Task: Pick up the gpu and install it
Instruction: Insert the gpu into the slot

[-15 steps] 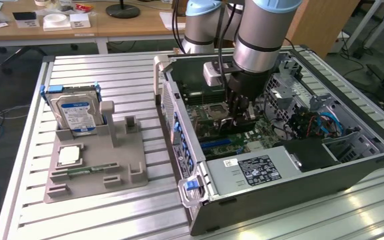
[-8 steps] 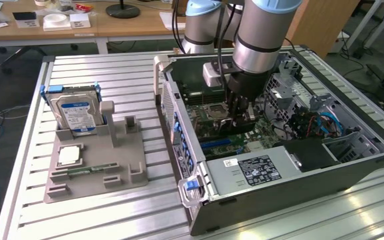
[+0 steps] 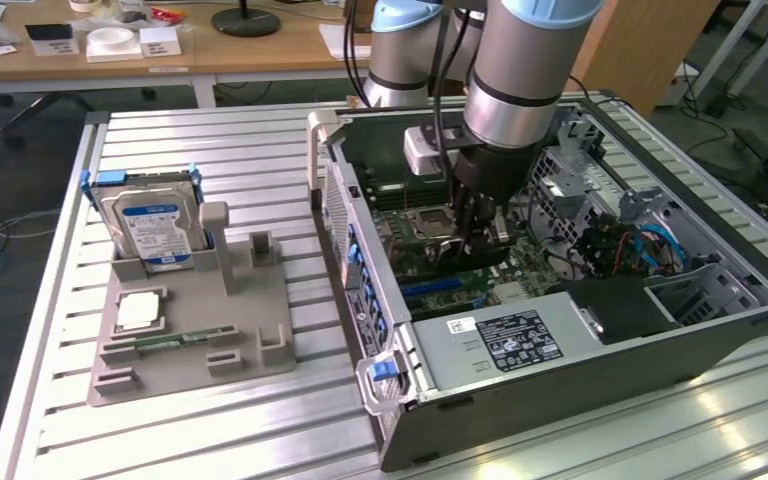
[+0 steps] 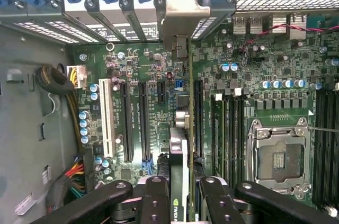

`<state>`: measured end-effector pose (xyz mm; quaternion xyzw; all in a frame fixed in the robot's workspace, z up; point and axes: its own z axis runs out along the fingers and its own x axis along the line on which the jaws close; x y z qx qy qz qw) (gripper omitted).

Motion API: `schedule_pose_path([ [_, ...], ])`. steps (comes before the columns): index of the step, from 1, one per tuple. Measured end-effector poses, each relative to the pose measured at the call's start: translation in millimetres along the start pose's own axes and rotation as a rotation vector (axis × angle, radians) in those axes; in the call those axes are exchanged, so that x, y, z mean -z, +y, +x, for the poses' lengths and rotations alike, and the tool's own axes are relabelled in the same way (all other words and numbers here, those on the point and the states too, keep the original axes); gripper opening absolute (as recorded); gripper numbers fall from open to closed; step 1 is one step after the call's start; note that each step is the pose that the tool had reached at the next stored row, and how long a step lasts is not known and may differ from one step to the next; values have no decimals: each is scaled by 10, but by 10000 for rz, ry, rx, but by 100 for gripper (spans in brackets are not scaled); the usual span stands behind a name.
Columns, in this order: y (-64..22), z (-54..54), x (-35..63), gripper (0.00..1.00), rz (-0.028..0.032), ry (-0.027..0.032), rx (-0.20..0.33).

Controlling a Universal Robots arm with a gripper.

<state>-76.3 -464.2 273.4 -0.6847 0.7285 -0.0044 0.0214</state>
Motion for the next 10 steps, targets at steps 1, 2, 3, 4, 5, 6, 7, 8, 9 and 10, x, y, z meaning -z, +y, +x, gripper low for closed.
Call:
schedule_pose_path([
  [1,3,0,-5,27,0,0,0],
  [2,6,0,-11,27,0,0,0],
  [3,8,1,-15,27,0,0,1],
  [4,8,1,-16,27,-1,2,1],
  [5,8,1,-16,27,-2,2,2],
  [6,9,1,-16,27,-1,3,1],
  [7,9,1,-16,27,-1,1,1],
  [8,11,1,-17,27,0,1,0],
  [9,16,1,-18,27,1,0,-2],
  [10,22,1,-18,27,2,-2,-2],
])
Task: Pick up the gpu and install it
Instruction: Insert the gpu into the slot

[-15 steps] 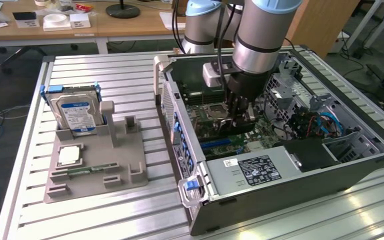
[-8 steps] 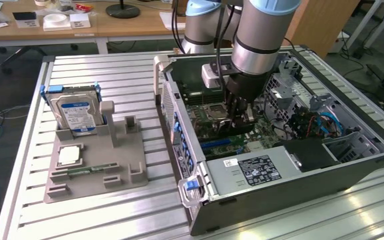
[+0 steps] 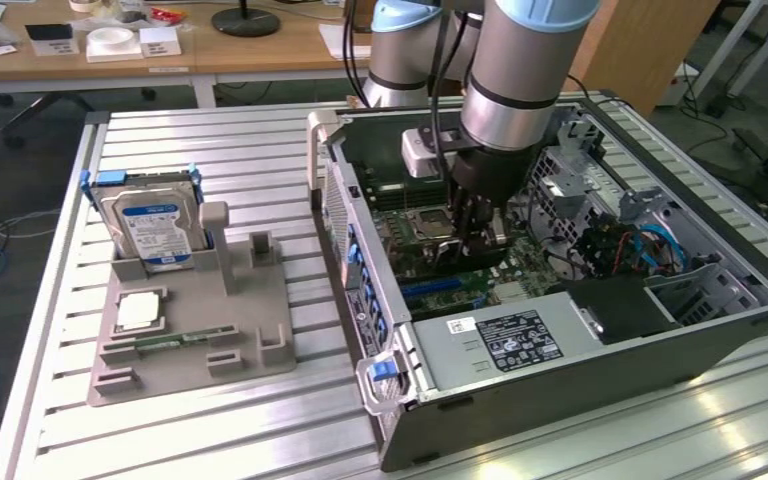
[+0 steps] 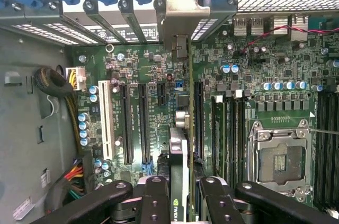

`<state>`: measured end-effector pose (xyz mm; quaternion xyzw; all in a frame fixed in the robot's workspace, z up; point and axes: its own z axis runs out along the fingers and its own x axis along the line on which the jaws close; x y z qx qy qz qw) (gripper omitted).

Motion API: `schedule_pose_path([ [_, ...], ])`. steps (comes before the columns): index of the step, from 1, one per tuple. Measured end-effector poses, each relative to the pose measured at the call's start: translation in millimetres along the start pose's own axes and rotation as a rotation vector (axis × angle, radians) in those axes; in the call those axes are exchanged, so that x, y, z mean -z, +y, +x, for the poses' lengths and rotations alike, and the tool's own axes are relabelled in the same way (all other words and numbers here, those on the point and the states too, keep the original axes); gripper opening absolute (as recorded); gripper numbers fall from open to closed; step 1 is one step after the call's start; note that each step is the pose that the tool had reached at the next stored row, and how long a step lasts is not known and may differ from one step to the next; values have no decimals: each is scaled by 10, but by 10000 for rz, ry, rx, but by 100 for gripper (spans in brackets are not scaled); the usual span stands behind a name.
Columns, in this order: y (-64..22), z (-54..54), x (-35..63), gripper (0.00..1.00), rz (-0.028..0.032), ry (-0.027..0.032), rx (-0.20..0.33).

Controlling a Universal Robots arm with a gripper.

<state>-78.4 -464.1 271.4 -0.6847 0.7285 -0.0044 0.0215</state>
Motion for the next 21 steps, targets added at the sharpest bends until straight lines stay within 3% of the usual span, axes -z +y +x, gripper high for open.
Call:
schedule_pose_path([
  [11,71,5,-2,27,-1,2,2],
  [21,83,7,-42,27,-3,4,2],
])
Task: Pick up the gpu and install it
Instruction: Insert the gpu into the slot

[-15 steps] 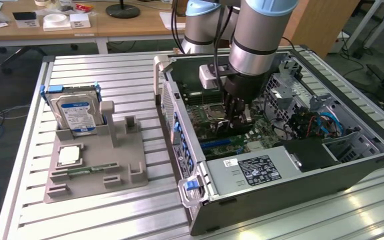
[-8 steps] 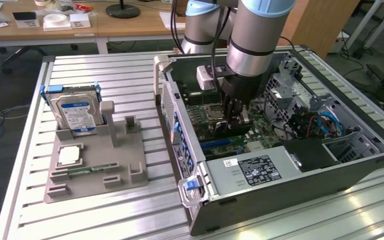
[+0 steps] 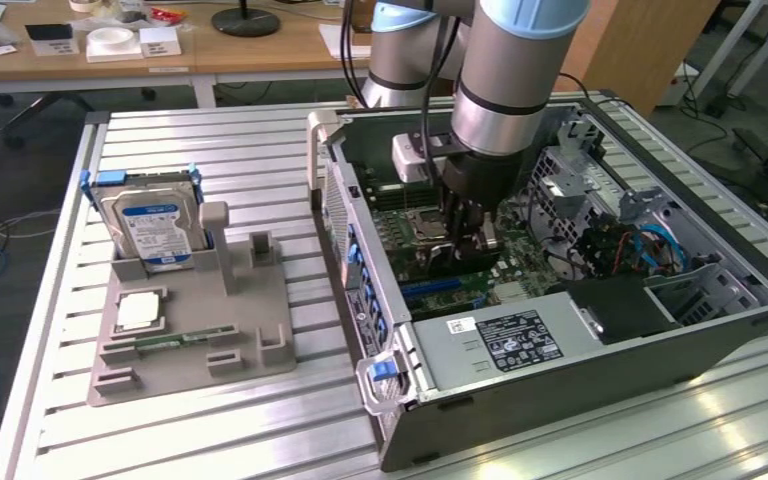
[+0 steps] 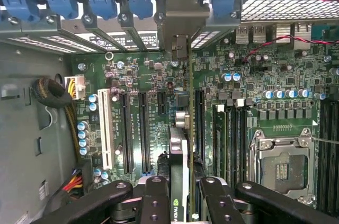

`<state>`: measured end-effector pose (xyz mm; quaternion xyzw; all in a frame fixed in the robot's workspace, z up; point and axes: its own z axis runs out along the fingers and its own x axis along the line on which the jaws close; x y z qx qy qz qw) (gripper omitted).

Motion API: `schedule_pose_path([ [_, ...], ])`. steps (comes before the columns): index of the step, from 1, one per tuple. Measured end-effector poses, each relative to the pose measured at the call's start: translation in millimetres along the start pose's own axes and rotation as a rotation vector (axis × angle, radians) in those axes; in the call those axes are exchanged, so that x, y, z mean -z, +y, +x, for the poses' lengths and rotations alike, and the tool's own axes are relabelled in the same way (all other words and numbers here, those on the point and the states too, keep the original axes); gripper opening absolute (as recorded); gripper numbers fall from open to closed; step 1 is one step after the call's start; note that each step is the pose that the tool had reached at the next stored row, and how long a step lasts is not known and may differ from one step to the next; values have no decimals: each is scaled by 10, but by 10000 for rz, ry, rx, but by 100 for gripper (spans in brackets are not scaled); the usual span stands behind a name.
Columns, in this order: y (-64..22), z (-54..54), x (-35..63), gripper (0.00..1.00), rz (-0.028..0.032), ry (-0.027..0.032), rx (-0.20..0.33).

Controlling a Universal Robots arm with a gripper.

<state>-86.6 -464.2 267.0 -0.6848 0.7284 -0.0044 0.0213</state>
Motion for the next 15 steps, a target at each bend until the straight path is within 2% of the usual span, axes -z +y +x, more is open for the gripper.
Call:
schedule_pose_path([
  [5,-1,0,-1,27,-3,-1,-1],
  [10,-7,0,-1,27,-37,2,-1],
  [15,-7,-1,-12,27,-36,-2,-1],
])
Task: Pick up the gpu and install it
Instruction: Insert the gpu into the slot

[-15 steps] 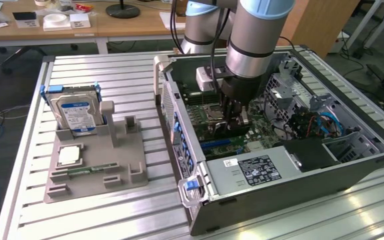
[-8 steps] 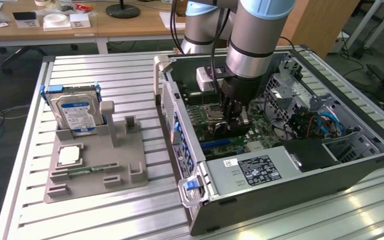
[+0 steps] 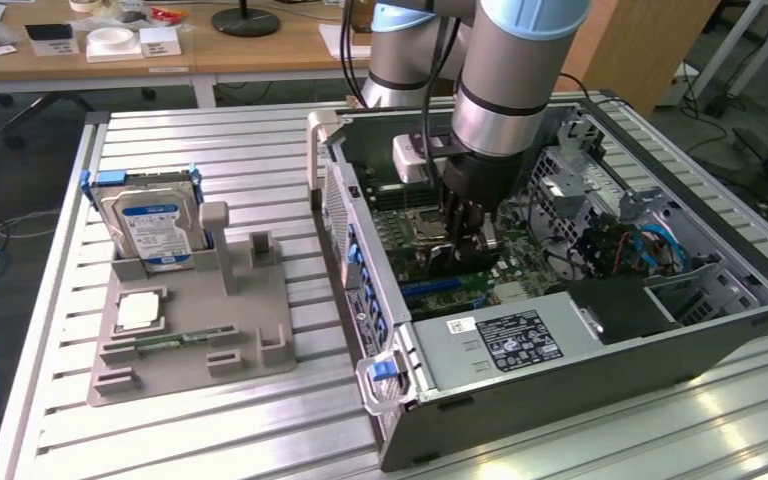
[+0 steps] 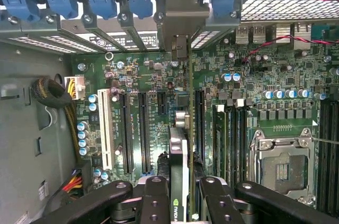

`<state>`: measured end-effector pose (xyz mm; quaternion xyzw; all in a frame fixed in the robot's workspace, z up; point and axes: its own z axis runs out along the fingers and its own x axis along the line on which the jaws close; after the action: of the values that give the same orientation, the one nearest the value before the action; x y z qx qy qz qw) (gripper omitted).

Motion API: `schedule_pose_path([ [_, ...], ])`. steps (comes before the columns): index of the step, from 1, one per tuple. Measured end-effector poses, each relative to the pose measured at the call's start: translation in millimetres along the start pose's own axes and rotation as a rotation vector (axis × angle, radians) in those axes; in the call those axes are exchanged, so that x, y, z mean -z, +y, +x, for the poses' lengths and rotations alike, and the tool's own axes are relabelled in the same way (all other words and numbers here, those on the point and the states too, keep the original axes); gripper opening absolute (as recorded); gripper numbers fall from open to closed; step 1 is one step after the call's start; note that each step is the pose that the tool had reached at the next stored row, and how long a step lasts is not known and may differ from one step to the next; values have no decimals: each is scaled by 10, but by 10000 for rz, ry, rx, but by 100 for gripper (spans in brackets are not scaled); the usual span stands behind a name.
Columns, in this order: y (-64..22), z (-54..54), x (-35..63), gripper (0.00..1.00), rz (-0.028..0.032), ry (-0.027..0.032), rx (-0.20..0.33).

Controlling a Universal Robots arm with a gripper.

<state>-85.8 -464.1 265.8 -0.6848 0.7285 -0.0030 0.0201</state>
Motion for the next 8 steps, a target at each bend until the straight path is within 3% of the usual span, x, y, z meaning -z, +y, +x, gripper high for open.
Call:
schedule_pose_path([
  [8,3,3,-72,27,-1,3,0],
])
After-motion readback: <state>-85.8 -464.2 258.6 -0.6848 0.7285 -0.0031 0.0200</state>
